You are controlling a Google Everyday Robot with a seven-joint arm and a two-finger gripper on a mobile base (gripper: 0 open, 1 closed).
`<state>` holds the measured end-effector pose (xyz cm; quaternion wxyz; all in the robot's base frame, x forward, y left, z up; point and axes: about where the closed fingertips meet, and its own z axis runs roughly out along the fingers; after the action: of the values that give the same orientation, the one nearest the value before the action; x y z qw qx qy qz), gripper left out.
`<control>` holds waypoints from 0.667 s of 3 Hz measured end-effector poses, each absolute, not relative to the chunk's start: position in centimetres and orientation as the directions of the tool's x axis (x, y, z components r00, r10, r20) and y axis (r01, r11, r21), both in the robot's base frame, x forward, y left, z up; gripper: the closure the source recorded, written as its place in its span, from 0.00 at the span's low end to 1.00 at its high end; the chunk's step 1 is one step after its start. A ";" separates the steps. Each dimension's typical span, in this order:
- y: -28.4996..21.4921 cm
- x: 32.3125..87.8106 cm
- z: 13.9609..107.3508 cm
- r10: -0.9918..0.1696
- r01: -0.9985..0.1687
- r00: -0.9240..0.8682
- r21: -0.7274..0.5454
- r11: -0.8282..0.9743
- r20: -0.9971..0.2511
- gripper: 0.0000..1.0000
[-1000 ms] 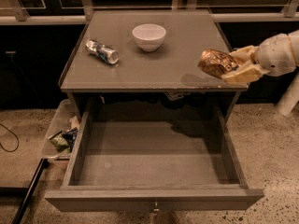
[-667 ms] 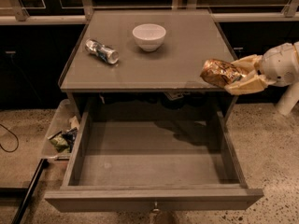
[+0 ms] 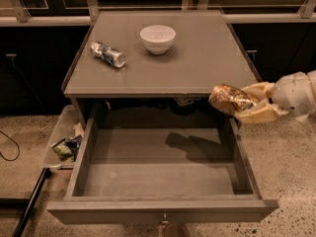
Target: Place orange can into top drawer
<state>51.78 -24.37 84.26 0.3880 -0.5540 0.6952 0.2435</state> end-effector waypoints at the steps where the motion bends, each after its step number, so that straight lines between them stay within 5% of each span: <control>1: -23.7 50.7 81.4 -0.586 -0.950 -0.141 -0.058 0.308 -0.798 1.00; 2: -23.5 50.6 80.8 -0.585 -0.950 -0.147 -0.051 0.308 -0.798 1.00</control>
Offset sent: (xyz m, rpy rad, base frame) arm -0.0096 0.0054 -0.0243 -0.0100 0.0327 -0.0364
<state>50.62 -23.49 80.84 0.3741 -0.5353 0.7168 0.2441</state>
